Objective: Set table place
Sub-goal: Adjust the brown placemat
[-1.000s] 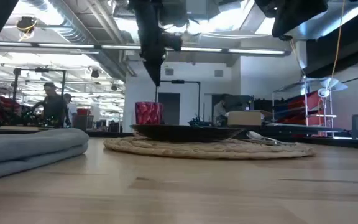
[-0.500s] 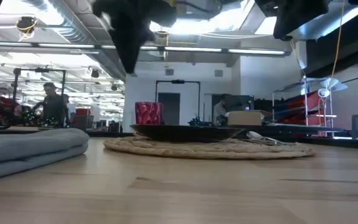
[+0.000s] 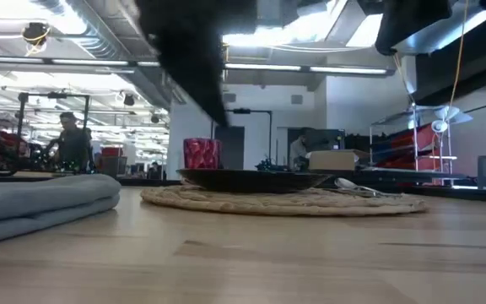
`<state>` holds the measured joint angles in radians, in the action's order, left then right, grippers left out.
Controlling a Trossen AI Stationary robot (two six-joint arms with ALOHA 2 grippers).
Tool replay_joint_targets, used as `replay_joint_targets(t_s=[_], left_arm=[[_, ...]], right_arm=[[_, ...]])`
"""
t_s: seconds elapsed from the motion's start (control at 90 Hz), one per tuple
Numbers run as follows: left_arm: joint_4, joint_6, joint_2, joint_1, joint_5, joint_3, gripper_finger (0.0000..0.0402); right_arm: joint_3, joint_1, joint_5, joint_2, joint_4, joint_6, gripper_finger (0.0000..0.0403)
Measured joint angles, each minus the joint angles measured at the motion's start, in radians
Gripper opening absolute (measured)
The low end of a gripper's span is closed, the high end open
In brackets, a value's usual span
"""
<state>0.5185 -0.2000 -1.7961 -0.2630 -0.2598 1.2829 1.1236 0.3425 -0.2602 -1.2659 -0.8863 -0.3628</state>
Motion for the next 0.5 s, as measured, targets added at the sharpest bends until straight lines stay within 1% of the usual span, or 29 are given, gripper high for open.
replay_joint_targets(t_s=[0.067,0.111,0.311,0.5], left_arm=[[-0.106,0.021,-0.021,0.0,0.002,-0.036,0.0],[-0.144,0.023,-0.036,0.001,0.004,-0.05,0.0],[-0.215,0.029,-0.126,0.007,0.005,-0.064,0.0],[-0.313,0.036,-0.19,0.0,0.016,-0.064,0.0]], right_arm=[[0.0,0.018,-0.034,0.0,0.0,0.02,0.0001],[0.0,0.028,-0.051,0.0,0.001,0.029,0.0001],[0.0,0.052,-0.088,0.0,0.0,0.068,0.0001],[0.0,0.051,-0.098,0.0,0.002,0.071,0.0001]])
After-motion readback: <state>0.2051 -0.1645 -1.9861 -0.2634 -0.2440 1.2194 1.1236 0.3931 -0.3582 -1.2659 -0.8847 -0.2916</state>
